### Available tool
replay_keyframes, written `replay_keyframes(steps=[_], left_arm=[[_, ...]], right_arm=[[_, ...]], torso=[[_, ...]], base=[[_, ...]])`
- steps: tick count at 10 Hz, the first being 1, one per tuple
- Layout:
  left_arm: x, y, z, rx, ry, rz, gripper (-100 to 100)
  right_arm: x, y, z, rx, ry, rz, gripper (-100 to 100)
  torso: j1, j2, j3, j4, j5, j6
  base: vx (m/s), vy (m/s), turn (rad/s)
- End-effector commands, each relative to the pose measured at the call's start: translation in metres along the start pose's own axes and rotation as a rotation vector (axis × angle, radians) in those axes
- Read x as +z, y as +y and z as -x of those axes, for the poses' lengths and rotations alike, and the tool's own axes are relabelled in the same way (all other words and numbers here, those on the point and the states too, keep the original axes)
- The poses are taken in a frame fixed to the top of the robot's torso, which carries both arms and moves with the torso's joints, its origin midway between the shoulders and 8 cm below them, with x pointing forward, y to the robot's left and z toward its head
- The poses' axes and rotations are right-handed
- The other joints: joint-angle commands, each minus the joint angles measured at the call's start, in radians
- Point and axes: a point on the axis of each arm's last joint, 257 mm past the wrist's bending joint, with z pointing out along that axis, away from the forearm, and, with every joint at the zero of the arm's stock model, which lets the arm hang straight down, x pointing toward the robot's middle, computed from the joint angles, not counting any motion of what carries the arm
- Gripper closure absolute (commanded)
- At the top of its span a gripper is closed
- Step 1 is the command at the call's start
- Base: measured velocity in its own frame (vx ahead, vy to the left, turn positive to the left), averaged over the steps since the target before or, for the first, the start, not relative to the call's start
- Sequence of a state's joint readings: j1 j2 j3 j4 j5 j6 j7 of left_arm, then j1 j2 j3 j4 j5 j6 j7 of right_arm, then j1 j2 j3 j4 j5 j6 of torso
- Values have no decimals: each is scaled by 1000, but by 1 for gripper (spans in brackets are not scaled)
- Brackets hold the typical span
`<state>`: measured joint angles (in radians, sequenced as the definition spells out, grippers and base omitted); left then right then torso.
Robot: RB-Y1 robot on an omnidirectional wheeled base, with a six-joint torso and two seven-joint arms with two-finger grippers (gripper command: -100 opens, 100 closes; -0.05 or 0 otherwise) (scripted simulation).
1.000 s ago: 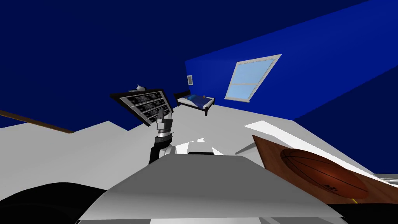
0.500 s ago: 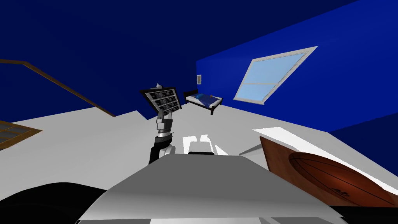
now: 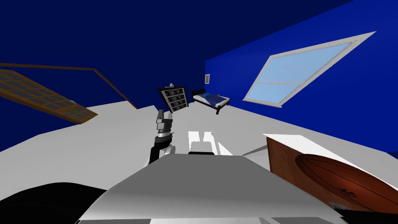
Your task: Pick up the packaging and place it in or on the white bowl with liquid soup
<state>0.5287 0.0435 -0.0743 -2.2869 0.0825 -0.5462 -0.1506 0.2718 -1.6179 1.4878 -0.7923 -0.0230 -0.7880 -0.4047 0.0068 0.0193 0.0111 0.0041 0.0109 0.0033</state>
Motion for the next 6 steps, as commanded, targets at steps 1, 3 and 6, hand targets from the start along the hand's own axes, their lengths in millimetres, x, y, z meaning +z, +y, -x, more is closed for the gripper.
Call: replay_keyframes(steps=[1, 3, 6], left_arm=[[0, 0, 0, 0, 0, 0, 0], [0, 0, 0, 0, 0, 0, 0], [0, 0, 0, 0, 0, 0, 0]], right_arm=[[-1, 3, 4, 34, -4, 8, 100], [-6, 11, 17, 97, -18, 26, 100], [-13, 16, 28, 168, -31, 38, 100]], torso=[[0, 0, 0, 0, 0, 0], [-5, 0, 0, 0, 0, 3], [-4, 1, 0, 0, 1, 4]], base=[[-250, 54, 153], [-308, -3, 268], [-308, 35, 236]])
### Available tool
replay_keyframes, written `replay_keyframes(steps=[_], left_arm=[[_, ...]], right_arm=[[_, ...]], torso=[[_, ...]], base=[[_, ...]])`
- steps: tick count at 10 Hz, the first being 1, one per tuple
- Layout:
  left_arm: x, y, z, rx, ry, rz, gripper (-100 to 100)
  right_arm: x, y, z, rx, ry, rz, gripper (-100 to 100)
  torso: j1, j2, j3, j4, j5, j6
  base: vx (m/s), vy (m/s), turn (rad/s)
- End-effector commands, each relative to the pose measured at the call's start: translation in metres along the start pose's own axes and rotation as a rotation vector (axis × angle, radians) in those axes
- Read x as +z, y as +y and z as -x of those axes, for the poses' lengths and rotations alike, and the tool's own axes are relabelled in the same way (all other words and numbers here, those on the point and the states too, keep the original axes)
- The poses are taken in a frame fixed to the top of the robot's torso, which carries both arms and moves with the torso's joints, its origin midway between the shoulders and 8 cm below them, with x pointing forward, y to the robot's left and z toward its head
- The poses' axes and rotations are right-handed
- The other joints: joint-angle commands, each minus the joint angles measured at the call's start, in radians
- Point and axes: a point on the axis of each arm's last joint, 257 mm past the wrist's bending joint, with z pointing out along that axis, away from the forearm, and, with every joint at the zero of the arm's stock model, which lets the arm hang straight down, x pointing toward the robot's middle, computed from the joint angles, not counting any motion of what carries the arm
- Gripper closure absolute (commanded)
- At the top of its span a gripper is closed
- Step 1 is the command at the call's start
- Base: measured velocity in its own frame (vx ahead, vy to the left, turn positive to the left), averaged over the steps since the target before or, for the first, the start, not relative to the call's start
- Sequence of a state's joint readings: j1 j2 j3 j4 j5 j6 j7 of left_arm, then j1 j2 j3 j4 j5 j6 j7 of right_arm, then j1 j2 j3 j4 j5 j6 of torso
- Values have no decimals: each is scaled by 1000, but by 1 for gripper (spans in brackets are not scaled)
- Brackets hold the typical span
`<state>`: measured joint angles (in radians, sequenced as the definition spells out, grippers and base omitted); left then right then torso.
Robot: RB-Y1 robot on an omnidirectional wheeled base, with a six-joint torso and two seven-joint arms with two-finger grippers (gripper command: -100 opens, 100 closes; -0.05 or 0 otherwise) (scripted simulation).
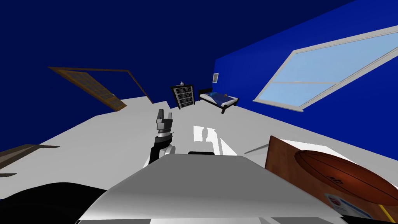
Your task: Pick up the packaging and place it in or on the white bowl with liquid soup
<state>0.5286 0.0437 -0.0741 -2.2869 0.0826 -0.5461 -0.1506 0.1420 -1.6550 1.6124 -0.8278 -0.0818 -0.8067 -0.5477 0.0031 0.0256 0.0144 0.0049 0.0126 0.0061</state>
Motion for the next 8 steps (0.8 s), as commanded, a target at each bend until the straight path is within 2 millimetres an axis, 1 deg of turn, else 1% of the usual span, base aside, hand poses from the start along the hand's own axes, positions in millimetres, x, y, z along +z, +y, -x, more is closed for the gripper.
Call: replay_keyframes(steps=[1, 2, 3, 4, 5, 6, 7, 8], left_arm=[[0, 0, 0, 0, 0, 0, 0], [0, 0, 0, 0, 0, 0, 0], [0, 0, 0, 0, 0, 0, 0], [0, 0, 0, 0, 0, 0, 0], [0, 0, 0, 0, 0, 0, 0], [0, 0, 0, 0, 0, 0, 0], [0, 0, 0, 0, 0, 0, 0], [0, 0, 0, 0, 0, 1, 0]], right_arm=[[-2, 3, 6, 27, -8, 6, 100], [-5, 8, 14, 58, -19, 14, 100], [-8, 11, 18, 88, -24, 18, 100], [-8, 13, 21, 87, -29, 22, 100], [-11, 18, 28, 114, -40, 30, 100], [-13, 21, 33, 140, -46, 36, 100], [-13, 23, 36, 139, -50, 40, 100], [-15, 28, 42, 161, -60, 49, 100]], torso=[[0, 0, 0, 0, 0, 0], [-1, -4, -2, -1, 0, 3], [0, -6, -3, -1, 0, 1], [-3, -2, -1, -1, 0, 1], [-5, -4, -2, -1, 0, 3], [-4, -5, -3, -1, 0, 2], [-2, -4, -2, -1, 1, 1], [-4, -6, -3, -1, 1, 3]], base=[[-274, 29, 153], [-235, 37, 173], [-364, -2, 296], [-282, -35, 111], [-258, -5, 139], [-319, 21, 249], [-247, -1, 100], [-271, 25, 131]])
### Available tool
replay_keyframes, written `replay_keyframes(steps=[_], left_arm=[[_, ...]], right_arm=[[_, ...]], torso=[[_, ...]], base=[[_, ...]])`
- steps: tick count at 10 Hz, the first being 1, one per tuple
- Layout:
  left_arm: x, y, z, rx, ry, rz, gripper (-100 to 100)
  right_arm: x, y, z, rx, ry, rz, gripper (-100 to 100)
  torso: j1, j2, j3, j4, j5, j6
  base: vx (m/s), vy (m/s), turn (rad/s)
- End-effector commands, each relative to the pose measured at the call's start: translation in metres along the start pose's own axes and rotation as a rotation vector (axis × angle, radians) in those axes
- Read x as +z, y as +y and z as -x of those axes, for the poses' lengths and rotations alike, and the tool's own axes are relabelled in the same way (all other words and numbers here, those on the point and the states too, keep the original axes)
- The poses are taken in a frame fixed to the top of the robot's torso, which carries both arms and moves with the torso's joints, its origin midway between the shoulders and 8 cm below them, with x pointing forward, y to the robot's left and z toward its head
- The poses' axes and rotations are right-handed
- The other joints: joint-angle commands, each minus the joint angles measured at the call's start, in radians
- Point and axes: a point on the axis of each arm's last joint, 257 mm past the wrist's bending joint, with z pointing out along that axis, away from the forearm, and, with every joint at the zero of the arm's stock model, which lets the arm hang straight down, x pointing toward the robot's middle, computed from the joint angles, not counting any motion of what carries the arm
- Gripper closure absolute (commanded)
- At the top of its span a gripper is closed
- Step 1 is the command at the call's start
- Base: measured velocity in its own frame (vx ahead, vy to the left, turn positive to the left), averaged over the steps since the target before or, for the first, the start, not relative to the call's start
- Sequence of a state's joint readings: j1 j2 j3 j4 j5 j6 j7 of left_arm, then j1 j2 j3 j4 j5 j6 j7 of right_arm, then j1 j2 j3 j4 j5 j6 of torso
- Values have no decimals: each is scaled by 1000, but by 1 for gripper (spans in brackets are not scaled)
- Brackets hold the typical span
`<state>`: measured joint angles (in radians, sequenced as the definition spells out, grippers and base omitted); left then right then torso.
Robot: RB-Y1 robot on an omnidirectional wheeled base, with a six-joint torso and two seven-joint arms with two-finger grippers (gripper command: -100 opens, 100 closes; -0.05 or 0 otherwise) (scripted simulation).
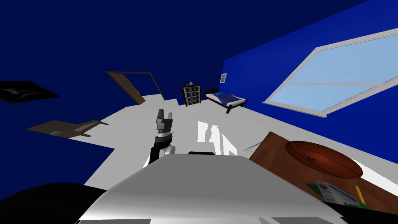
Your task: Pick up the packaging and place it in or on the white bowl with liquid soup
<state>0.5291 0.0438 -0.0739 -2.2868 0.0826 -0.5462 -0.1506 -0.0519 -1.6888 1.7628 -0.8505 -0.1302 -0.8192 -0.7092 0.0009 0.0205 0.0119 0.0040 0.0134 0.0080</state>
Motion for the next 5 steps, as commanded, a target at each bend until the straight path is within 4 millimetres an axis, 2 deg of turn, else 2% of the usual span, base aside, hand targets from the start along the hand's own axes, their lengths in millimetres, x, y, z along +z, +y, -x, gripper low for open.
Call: replay_keyframes(steps=[1, 3, 5], left_arm=[[0, 0, 0, 0, 0, 0, 0], [0, 0, 0, 0, 0, 0, 0], [0, 0, 0, 0, 0, 0, 0]], right_arm=[[-1, 8, 5, 37, -7, 11, 100], [-2, 16, 12, 53, -18, 24, 100], [-1, 25, 17, 84, -21, 36, 100]], torso=[[0, 0, 0, 0, 0, 0], [-3, 0, 1, 0, 0, 2], [-4, 4, 2, 0, 1, 2]], base=[[-340, -8, 185], [-248, -19, 72], [-355, -28, 126]])
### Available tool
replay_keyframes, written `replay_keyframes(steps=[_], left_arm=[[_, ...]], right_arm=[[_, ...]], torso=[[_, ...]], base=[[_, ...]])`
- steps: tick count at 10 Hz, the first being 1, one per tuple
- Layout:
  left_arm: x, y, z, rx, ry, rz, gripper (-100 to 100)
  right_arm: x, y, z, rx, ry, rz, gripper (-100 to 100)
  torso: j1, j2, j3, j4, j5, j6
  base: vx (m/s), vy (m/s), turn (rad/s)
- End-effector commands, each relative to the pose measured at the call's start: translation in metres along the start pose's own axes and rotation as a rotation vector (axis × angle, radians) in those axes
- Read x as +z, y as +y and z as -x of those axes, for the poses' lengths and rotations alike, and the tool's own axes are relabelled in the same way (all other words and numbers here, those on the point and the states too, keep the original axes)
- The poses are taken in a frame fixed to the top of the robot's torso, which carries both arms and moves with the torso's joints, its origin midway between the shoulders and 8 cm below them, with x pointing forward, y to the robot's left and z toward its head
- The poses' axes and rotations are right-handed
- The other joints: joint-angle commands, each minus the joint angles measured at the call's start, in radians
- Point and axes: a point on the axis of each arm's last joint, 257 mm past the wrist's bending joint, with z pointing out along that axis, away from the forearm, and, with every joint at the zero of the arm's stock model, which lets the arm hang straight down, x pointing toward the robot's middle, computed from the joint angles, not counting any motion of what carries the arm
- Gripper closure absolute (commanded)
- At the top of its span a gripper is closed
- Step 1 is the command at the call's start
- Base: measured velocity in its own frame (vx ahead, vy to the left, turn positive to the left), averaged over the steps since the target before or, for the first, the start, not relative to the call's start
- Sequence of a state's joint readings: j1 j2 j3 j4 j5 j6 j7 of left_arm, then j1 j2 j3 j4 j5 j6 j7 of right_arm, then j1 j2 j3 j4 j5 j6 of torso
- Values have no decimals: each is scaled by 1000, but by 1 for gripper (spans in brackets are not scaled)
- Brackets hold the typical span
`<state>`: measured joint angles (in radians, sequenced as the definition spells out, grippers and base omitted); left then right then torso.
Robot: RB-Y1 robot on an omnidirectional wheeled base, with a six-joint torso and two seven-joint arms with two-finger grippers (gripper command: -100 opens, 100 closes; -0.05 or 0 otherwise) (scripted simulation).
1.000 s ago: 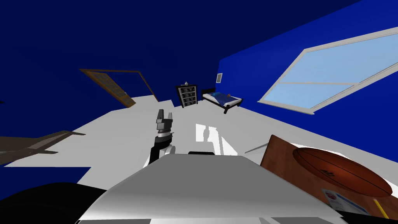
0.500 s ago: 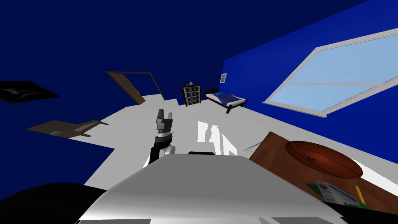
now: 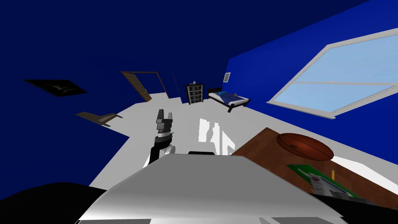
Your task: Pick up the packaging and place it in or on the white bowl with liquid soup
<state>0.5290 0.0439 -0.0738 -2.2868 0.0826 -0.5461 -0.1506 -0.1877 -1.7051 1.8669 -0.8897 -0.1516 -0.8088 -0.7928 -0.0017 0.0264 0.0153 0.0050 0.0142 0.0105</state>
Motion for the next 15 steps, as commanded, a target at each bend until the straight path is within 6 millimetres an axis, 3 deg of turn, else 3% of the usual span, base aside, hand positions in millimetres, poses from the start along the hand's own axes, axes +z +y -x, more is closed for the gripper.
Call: replay_keyframes(steps=[1, 5, 6, 10, 11, 12, 15], left_arm=[[0, 0, 0, 0, 0, 0, 0], [0, 0, 0, 0, 0, 0, 0], [0, 0, 0, 0, 0, 1, 0], [0, 0, 0, 0, 0, 0, 0], [0, 0, 0, 0, 0, 0, 0], [0, 0, 0, 0, 0, 0, 0], [0, 0, 0, 0, 0, 1, 0]], right_arm=[[1, 8, 3, 23, -2, 10, 100], [3, 13, 3, 39, 3, 13, 100], [3, 12, 3, 41, 4, 11, -100], [3, 12, 3, 41, 4, 11, -100], [3, 12, 3, 41, 4, 11, 0], [6, 18, -1, 38, 4, 41, -100], [7, 2, -16, 60, 23, 21, -100]], torso=[[0, 0, 0, 0, 0, 0], [-2, -13, -7, -2, 1, 0], [0, -19, -10, -3, 1, -1], [2, -25, -14, -5, 2, -1], [2, -25, -14, -5, 2, -2], [2, -25, -14, -5, 2, -2], [2, -26, -15, -5, 2, -1]], base=[[-305, -13, 65], [-153, -47, 14], [-13, -5, -6], [-2, -1, 0], [0, 0, 0], [19, 0, 109], [14, -4, 29]])
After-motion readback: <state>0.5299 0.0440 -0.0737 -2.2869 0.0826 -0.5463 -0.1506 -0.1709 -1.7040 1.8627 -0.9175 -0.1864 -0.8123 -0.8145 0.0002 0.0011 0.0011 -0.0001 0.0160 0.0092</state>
